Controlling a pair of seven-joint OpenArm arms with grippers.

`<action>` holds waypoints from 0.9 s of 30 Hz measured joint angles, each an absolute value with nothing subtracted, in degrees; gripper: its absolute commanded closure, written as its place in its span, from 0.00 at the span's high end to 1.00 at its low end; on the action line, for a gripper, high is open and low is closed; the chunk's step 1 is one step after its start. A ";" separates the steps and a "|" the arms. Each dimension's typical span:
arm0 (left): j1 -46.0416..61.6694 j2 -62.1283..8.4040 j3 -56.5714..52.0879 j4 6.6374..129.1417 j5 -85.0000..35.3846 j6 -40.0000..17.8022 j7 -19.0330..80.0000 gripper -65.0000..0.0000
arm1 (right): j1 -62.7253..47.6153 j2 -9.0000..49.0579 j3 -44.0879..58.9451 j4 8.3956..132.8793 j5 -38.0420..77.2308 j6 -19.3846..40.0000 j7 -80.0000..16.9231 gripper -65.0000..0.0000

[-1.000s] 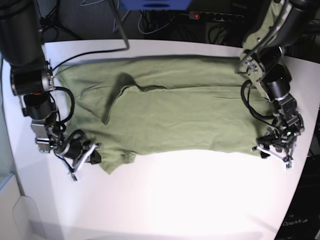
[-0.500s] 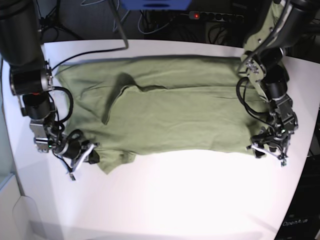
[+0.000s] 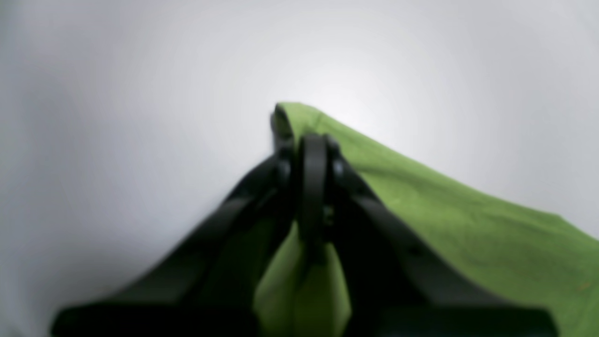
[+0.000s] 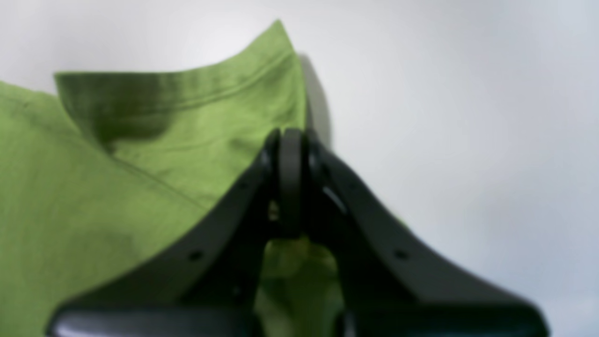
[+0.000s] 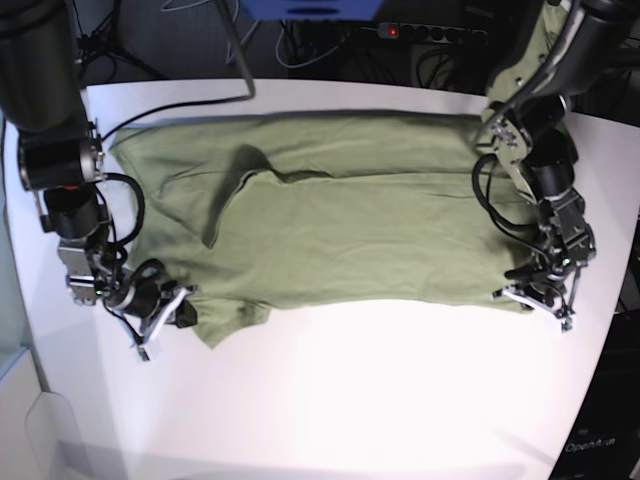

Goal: Fold the T-shirt properly
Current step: 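Grasp the shirt's side edges with both grippers, then lift both side edges and fold them over toward the collar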

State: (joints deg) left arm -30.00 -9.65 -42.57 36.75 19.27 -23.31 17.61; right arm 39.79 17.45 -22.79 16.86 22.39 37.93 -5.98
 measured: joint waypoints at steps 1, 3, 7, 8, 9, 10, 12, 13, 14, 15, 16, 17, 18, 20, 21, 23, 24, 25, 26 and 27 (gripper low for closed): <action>-30.00 -9.65 -42.57 36.75 19.29 -23.33 17.67 0.03 | 39.81 17.45 -22.79 16.88 22.39 37.93 -5.96 0.01; -30.00 -9.65 -42.57 36.75 19.44 -23.33 17.69 0.03 | 39.81 17.47 -22.79 16.88 22.39 37.93 -5.98 0.01; -29.98 -9.65 -42.57 36.80 19.46 -23.57 17.74 0.03 | 38.98 19.09 -22.85 20.86 21.39 38.09 -7.55 0.01; -29.95 -9.63 -42.57 36.82 19.46 -23.57 17.76 0.03 | 38.33 19.77 -22.85 22.61 21.58 38.04 -7.46 0.01; -29.93 -9.61 -42.57 36.82 19.44 -23.57 17.76 0.03 | 37.63 20.34 -22.55 24.49 21.58 38.09 -8.14 0.01; -29.93 -9.65 -42.57 36.86 19.46 -23.59 17.76 0.03 | 36.69 20.97 -22.46 26.72 21.56 38.04 -8.97 0.01; -29.93 -9.58 -42.54 36.86 19.46 -23.62 17.80 0.03 | 34.33 22.06 -22.48 32.12 21.43 37.95 -11.92 0.01; -29.95 -9.50 -42.52 36.86 19.46 -23.57 17.78 0.03 | 33.21 22.44 -22.48 34.41 21.74 37.89 -12.38 0.01; -29.91 -9.47 -42.54 36.86 19.44 -23.59 17.72 0.03 | 32.05 22.92 -22.48 37.28 21.63 37.93 -13.76 0.01; -29.91 -9.41 -42.54 36.86 19.44 -23.62 17.78 0.03 | 31.05 23.38 -22.48 40.12 21.45 37.93 -15.27 0.01; -29.82 -9.32 -42.52 36.91 19.44 -23.62 17.61 0.03 | 30.11 23.86 -22.48 42.74 21.65 38.00 -16.43 0.01; -29.85 -9.26 -42.52 36.91 19.44 -23.62 17.56 0.03 | 29.28 24.27 -22.46 45.12 21.71 37.89 -16.93 0.01; -29.85 -9.28 -42.52 36.91 19.42 -23.68 17.54 0.03 | 28.45 24.62 -22.48 47.46 21.91 37.93 -17.80 0.01; -29.80 -9.23 -42.52 36.91 19.20 -23.66 17.52 0.03 | 26.63 24.88 -22.35 51.90 21.45 37.91 -19.92 0.01; -29.80 -9.23 -42.52 36.91 19.25 -23.73 17.52 0.03 | 25.39 24.88 -21.65 54.06 21.52 37.91 -20.91 0.01; -29.82 -9.23 -42.54 36.91 19.03 -23.75 17.54 0.03 | 22.90 25.19 -20.16 58.43 21.78 37.93 -23.14 0.01; -29.82 -9.21 -42.57 36.91 19.03 -23.75 17.58 0.03 | 21.89 25.39 -19.27 60.25 21.45 37.93 -24.34 0.01; -29.78 -9.26 -42.65 36.91 18.96 -23.77 17.50 0.03 | 20.69 25.56 -18.02 62.39 21.41 37.93 -25.74 0.01; -29.78 -9.23 -42.65 36.91 19.00 -23.77 17.63 0.03 | 19.68 25.69 -16.84 64.23 21.37 37.95 -25.91 0.01; -29.71 -9.21 -42.70 36.91 19.03 -23.75 17.58 0.03 | 18.83 25.74 -15.86 66.04 21.39 37.93 -26.83 0.01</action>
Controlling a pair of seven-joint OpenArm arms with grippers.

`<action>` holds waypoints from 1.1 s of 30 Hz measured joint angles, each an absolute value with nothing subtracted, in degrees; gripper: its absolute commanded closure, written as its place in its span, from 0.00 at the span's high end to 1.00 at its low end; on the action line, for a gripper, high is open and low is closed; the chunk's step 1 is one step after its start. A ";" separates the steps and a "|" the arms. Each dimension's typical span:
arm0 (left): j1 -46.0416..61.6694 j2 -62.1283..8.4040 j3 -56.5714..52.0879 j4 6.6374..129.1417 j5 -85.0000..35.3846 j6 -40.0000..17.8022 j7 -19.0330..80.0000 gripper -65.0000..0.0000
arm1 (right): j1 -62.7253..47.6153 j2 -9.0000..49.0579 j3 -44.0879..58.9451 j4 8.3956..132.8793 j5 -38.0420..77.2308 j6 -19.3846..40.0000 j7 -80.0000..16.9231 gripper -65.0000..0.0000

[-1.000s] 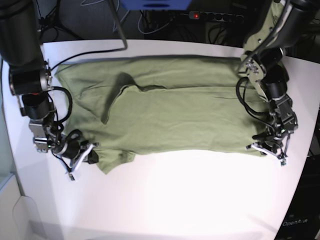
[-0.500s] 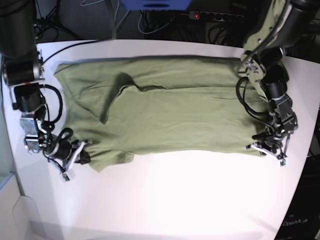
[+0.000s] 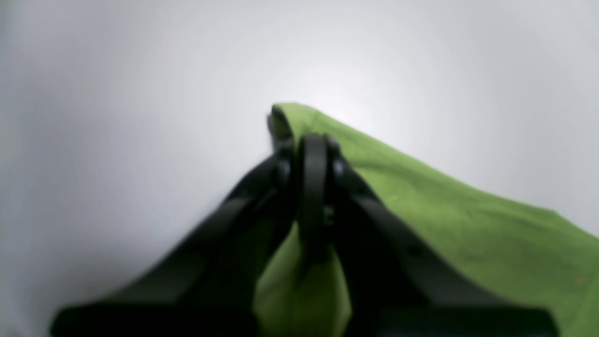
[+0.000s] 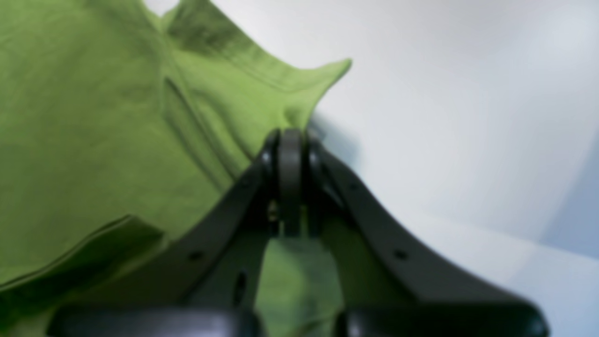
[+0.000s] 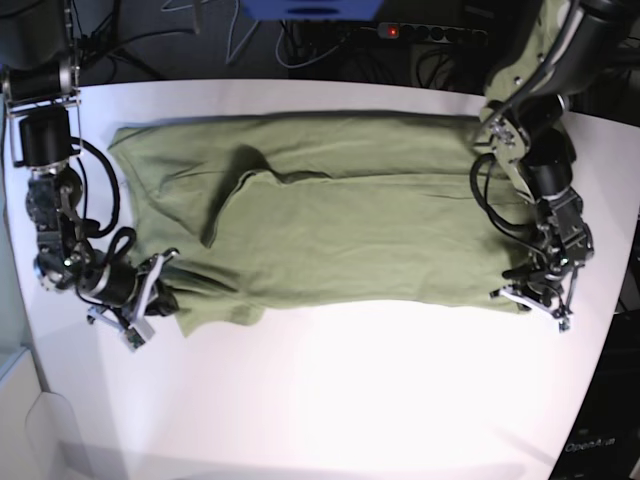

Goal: Fold the T-shirt properly
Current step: 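Lift both side edges and fold them over toward the collar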

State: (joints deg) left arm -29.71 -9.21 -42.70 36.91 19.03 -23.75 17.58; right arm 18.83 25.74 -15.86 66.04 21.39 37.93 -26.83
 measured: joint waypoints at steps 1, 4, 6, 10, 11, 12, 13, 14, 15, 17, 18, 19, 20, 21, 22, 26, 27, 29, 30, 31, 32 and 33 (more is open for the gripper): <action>-29.63 -9.17 -42.70 36.93 18.98 -23.75 17.45 0.03 | 18.11 25.78 -15.18 67.66 21.45 37.93 -27.53 0.01; -28.27 -8.64 -42.74 40.49 19.49 -23.86 19.20 0.03 | 15.81 25.65 -13.41 71.75 21.71 37.95 -29.39 0.01; -25.54 -7.31 -42.68 44.84 19.29 -23.90 19.03 0.03 | 13.89 25.69 -12.51 74.30 21.58 37.95 -31.18 0.01; -20.53 -3.57 -42.57 54.98 20.27 -27.55 20.18 0.03 | 10.07 25.71 -11.09 79.64 21.45 38.00 -33.50 0.01; -19.75 -2.63 -42.54 57.58 20.45 -30.06 20.29 0.03 | 9.19 25.74 -10.92 81.14 21.30 38.04 -34.20 0.01; -19.29 -1.56 -42.54 60.05 20.67 -32.67 20.38 0.03 | 8.23 25.76 -10.81 82.87 21.26 38.00 -34.87 0.01; -18.85 -0.73 -42.41 62.33 20.38 -33.61 20.86 0.03 | 7.27 25.80 -10.74 84.58 21.47 37.95 -35.31 0.01; -18.24 -0.08 -42.15 64.79 20.10 -34.94 21.78 0.03 | 6.11 25.74 -10.41 86.24 21.80 38.13 -35.68 0.01; -17.78 0.27 -42.13 66.92 19.94 -36.69 23.46 0.03 | 4.97 25.54 -9.82 87.55 21.80 38.17 -36.14 0.01; -16.45 0.80 -42.28 70.76 19.90 -38.02 25.41 0.03 | 2.66 25.61 -8.34 90.19 21.50 38.13 -37.10 0.01; -15.75 0.84 -42.35 72.47 20.10 -38.17 26.11 0.03 | 1.61 25.67 -7.60 91.70 21.34 38.13 -37.80 0.01; -15.03 0.78 -42.50 74.02 20.21 -39.22 26.46 0.03 | 0.62 25.67 -6.76 93.14 21.45 38.13 -38.28 0.01; -14.35 0.82 -42.54 75.50 20.29 -39.92 26.63 0.03 | -0.21 25.63 -5.74 94.72 21.56 38.15 -39.07 0.01; -14.00 0.89 -42.54 76.53 20.25 -39.90 26.63 0.03 | -1.04 25.58 -4.73 96.16 21.58 38.15 -39.20 0.01; -13.61 0.95 -42.52 77.43 20.12 -39.90 26.61 0.03 | -2.00 25.56 -3.88 97.82 21.76 38.13 -39.55 0.01; -10.90 0.97 -42.57 81.03 19.94 -39.92 26.41 0.03 | -6.79 25.63 -2.11 103.72 21.80 38.15 -40.36 0.01; -10.26 0.99 -42.63 81.58 19.97 -39.92 26.48 0.03 | -7.97 25.61 -1.39 104.86 21.93 38.15 -40.25 0.01; -8.54 1.10 -42.70 83.74 20.12 -40.27 26.76 0.03 | -10.04 25.58 0.47 106.83 21.82 38.33 -40.36 0.01; -7.90 1.08 -42.72 84.88 20.14 -40.27 26.83 0.03 | -10.94 25.67 1.28 107.46 21.56 38.39 -40.14 0.01; -7.22 0.99 -42.70 86.11 19.94 -40.27 26.76 0.03 | -11.97 25.67 1.98 108.14 21.61 38.39 -40.01 0.01; -6.68 0.95 -42.65 86.94 19.88 -40.27 26.59 0.03 | -12.97 25.69 2.59 108.44 21.78 38.41 -39.64 0.01; -6.15 0.99 -42.63 87.72 19.88 -40.27 26.57 0.03 | -13.96 25.67 3.03 108.44 22.00 38.44 -39.51 0.01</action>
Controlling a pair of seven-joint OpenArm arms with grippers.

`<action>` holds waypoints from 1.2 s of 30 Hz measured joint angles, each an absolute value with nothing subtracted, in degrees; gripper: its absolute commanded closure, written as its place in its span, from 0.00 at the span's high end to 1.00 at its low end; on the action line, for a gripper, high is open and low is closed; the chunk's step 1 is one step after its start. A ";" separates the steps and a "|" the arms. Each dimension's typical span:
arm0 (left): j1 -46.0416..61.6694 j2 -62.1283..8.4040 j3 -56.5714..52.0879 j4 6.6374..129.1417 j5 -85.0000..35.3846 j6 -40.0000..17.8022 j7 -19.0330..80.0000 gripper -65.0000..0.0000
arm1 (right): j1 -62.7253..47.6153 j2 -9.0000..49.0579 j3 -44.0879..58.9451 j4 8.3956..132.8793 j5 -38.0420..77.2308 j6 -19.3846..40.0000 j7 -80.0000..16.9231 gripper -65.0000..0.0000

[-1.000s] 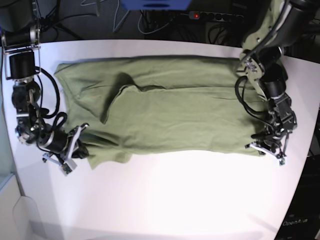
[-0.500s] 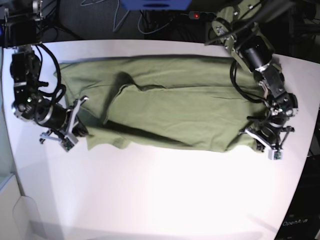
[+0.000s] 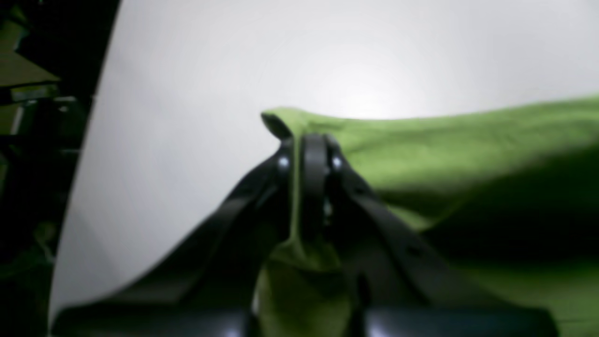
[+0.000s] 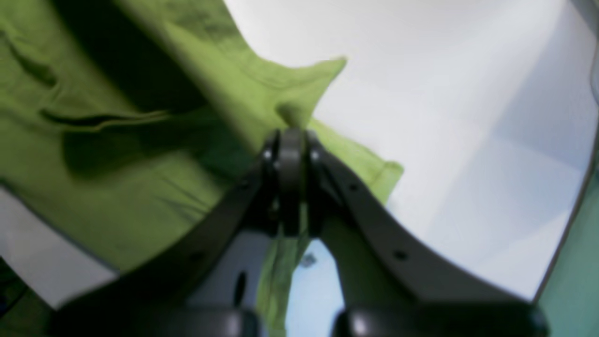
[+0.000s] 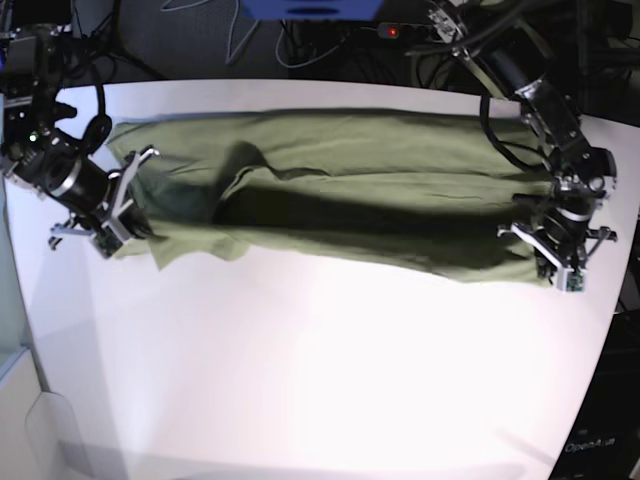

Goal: Fold the T-shirt properly
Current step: 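Lift both side edges and fold them over toward the collar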

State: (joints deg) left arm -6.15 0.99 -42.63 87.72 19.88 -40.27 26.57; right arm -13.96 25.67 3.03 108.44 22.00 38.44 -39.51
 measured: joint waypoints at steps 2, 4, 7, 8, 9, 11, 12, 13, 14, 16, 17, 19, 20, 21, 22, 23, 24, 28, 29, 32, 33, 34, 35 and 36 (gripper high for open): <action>-4.80 0.99 -42.59 88.68 19.86 -40.29 26.37 0.03 | -15.84 25.67 3.99 108.44 21.80 38.59 -39.77 0.01; -3.66 1.39 -42.68 89.01 19.77 -40.27 26.37 0.03 | -17.12 25.69 4.29 108.51 21.65 38.57 -39.66 0.01; -1.87 1.96 -42.68 89.14 19.88 -40.29 26.39 0.03 | -18.33 25.67 4.27 108.53 21.93 38.59 -39.35 0.01; -1.52 1.96 -42.59 89.14 19.88 -40.32 26.39 0.03 | -18.87 25.67 4.27 108.53 21.89 38.57 -38.63 0.01; -1.13 1.93 -42.57 89.17 19.88 -40.27 26.30 0.03 | -19.44 25.65 4.27 108.53 21.93 38.57 -37.76 0.01; -0.36 1.91 -42.52 89.36 19.88 -40.27 26.02 0.03 | -20.82 25.65 4.27 108.55 21.89 38.57 -35.38 0.01; 0.30 1.93 -42.52 89.82 19.88 -40.27 25.98 0.03 | -21.37 25.65 4.27 108.55 21.93 38.59 -34.52 0.01; 1.04 2.07 -42.52 90.54 19.88 -40.29 25.98 0.03 | -21.89 25.65 4.27 108.55 21.80 38.61 -34.11 0.01; 1.67 2.22 -42.54 91.39 19.92 -40.29 26.11 0.03 | -22.26 25.63 4.27 108.55 21.78 38.57 -33.71 0.01; 2.76 2.48 -42.54 93.47 19.77 -40.29 26.15 0.03 | -22.79 25.65 4.27 108.55 21.76 38.57 -33.54 0.01; 2.92 2.96 -42.63 94.37 19.90 -40.27 26.17 0.03 | -22.92 25.65 4.27 108.55 21.76 38.57 -33.61 0.01; 2.87 3.53 -42.76 95.81 19.84 -40.32 26.46 0.03 | -23.05 25.65 4.27 108.55 21.76 38.57 -33.56 0.01; 2.81 3.51 -42.68 96.27 19.57 -40.36 26.44 0.03 | -23.05 25.61 4.27 108.55 21.74 38.54 -33.61 0.01; 2.66 3.51 -42.74 96.53 19.44 -40.34 26.39 0.03 | -23.05 25.58 4.27 108.55 21.78 38.54 -33.58 0.01; 2.57 3.49 -42.83 96.66 19.44 -40.29 26.39 0.03 | -23.05 25.58 4.27 108.55 21.76 38.54 -33.61 0.01; 2.57 3.51 -43.48 96.66 19.42 -40.36 26.39 0.03 | -23.07 25.56 4.27 108.55 21.76 38.54 -33.63 0.01; 2.59 3.53 -44.14 96.64 19.46 -40.36 26.41 0.03 | -23.22 25.56 4.32 108.55 21.76 38.54 -33.61 0.01; 2.68 3.40 -47.05 96.64 19.53 -40.29 26.44 0.03 | -25.52 25.54 4.34 108.55 21.89 38.57 -33.21 0.01; 2.70 3.36 -47.27 96.64 19.51 -40.32 26.46 0.03 | -25.76 25.58 4.34 108.55 21.91 38.57 -33.23 0.01; 2.72 3.31 -47.27 96.64 19.49 -40.32 26.44 0.03 | -26.00 25.69 4.34 108.71 21.98 38.57 -32.60 0.01; 2.72 3.31 -47.27 96.64 19.49 -40.32 26.41 0.03 | -26.63 25.69 4.38 109.06 21.76 38.54 -32.01 0.01; 2.70 3.31 -47.27 96.64 19.46 -40.32 26.39 0.03 | -27.62 25.71 4.38 109.60 21.54 38.57 -31.03 0.01; 2.72 3.31 -47.27 96.64 19.46 -40.32 26.39 0.03 | -28.67 25.71 4.38 110.00 21.54 38.57 -29.87 0.01; 2.74 3.31 -47.27 96.64 19.46 -40.32 26.39 0.03 | -29.69 25.67 4.38 110.26 21.78 38.57 -28.97 0.01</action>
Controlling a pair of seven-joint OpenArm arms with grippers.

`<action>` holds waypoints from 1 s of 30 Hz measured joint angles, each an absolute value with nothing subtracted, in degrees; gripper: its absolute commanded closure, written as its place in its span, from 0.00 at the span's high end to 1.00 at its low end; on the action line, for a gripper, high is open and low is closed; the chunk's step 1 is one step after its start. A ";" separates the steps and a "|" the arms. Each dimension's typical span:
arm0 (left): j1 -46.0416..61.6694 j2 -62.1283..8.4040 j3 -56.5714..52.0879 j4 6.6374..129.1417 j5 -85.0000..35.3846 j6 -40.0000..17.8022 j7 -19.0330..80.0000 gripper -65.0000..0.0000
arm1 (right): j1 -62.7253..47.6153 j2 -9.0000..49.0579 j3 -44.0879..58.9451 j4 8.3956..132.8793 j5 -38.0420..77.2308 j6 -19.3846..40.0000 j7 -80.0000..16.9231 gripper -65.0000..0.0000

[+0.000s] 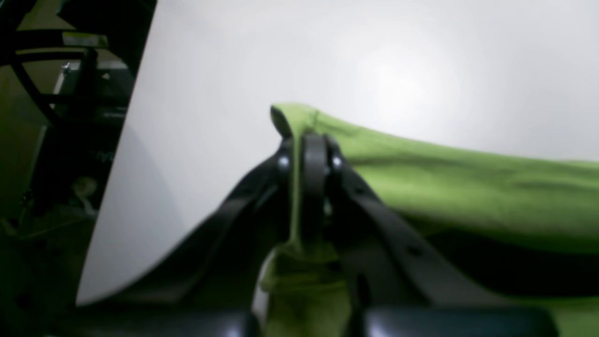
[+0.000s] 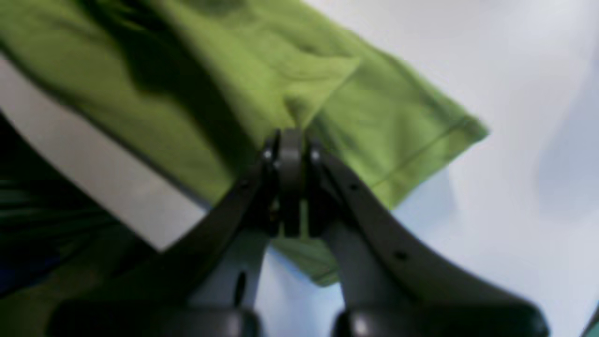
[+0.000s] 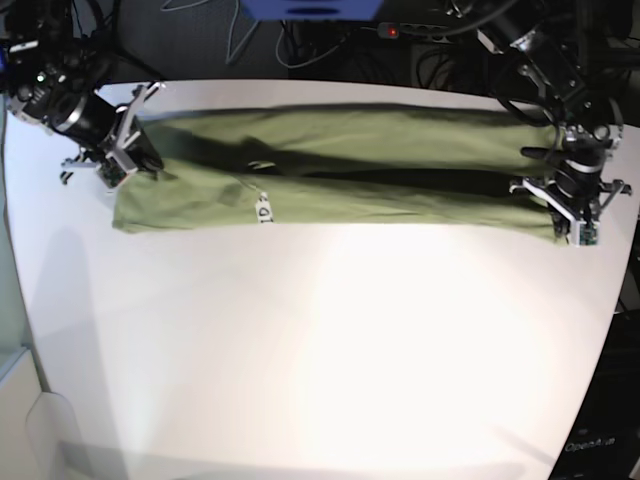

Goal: Fold the T-shirt properly
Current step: 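Lift both side edges and fold them over toward the collar, then lower the folded edge onto the shirt and release with both grippers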

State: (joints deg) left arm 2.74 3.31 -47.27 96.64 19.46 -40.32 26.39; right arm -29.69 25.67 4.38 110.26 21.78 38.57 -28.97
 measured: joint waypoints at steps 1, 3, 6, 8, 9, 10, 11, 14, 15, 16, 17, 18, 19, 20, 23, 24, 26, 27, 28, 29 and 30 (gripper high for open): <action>2.85 3.31 -47.27 96.64 19.49 -40.32 26.39 0.03 | -30.52 25.65 4.38 110.26 21.78 38.59 -28.36 0.01; 2.87 3.33 -47.27 96.64 19.49 -40.32 26.39 0.03 | -31.31 25.67 4.38 110.24 21.52 38.54 -27.14 0.01; 3.18 3.36 -47.27 96.66 19.46 -40.34 26.37 0.03 | -32.82 25.67 4.43 110.26 21.56 38.41 -25.45 0.01; 3.57 3.40 -47.31 96.88 19.51 -40.32 26.50 0.03 | -34.04 25.56 5.15 110.26 21.56 38.54 -25.34 0.01; 3.68 3.55 -47.72 97.41 19.53 -40.45 26.68 0.03 | -34.35 25.50 5.82 110.26 21.54 38.54 -25.39 0.01; 3.66 3.88 -48.53 98.43 19.66 -40.51 26.81 0.03 | -34.52 25.54 6.37 110.26 21.54 38.54 -25.43 0.01; 3.64 4.08 -49.25 99.24 19.53 -40.49 26.70 0.03 | -34.52 25.54 6.79 110.26 21.54 38.52 -25.39 0.01; 3.57 5.54 -50.94 101.56 20.12 -40.38 26.68 0.03 | -35.35 25.54 7.97 110.26 22.00 38.54 -24.62 0.01; 3.60 5.74 -50.96 102.00 20.12 -40.51 26.68 0.03 | -35.64 25.52 8.38 110.26 21.96 38.54 -24.60 0.01; 3.64 5.69 -50.89 102.30 20.08 -40.56 26.63 0.03 | -36.01 25.52 8.58 110.24 21.74 38.54 -24.58 0.01; 3.62 5.72 -50.89 102.45 20.08 -40.53 26.61 0.03 | -36.12 25.54 8.60 110.24 21.76 38.57 -24.49 0.01; 3.55 5.67 -50.89 102.43 20.12 -40.51 26.63 0.03 | -36.10 25.50 8.60 110.17 21.76 38.54 -24.45 0.01; 3.62 5.69 -50.89 102.41 20.12 -40.51 26.63 0.03 | -36.05 25.52 8.60 109.93 21.80 38.54 -24.21 0.01; 3.70 5.69 -50.89 102.37 20.10 -40.53 26.63 0.03 | -35.97 25.54 8.62 109.80 21.78 38.54 -23.92 0.01; 5.72 5.61 -50.78 102.37 19.46 -40.53 26.20 0.03 | -36.05 25.34 8.51 108.81 21.87 38.54 -23.92 0.01; 6.48 5.63 -50.81 102.30 19.59 -40.53 26.44 0.03 | -36.03 24.77 8.51 108.31 21.76 38.52 -23.92 0.01; 7.40 5.69 -50.78 102.26 20.08 -40.49 26.76 0.03 | -35.90 23.90 8.36 107.50 21.58 38.57 -23.92 0.01; 7.60 5.69 -50.72 102.26 20.03 -40.51 26.74 0.03 | -35.92 23.79 8.27 107.44 21.54 38.57 -23.92 0.01; 7.66 5.67 -50.59 102.26 20.03 -40.49 26.65 0.03 | -35.92 23.81 8.27 107.44 21.56 38.57 -23.90 0.01; 7.81 5.65 -50.46 102.26 19.81 -40.49 26.52 0.03 | -35.86 23.83 8.27 107.44 21.54 38.57 -23.92 0.01; 8.16 5.63 -50.43 102.26 19.57 -40.51 26.15 0.03 | -35.73 23.81 8.27 107.44 21.56 38.54 -23.90 0.01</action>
State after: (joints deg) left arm 8.16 5.63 -50.43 102.26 19.57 -40.51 26.15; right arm -35.73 23.81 8.27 107.44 21.56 38.54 -23.90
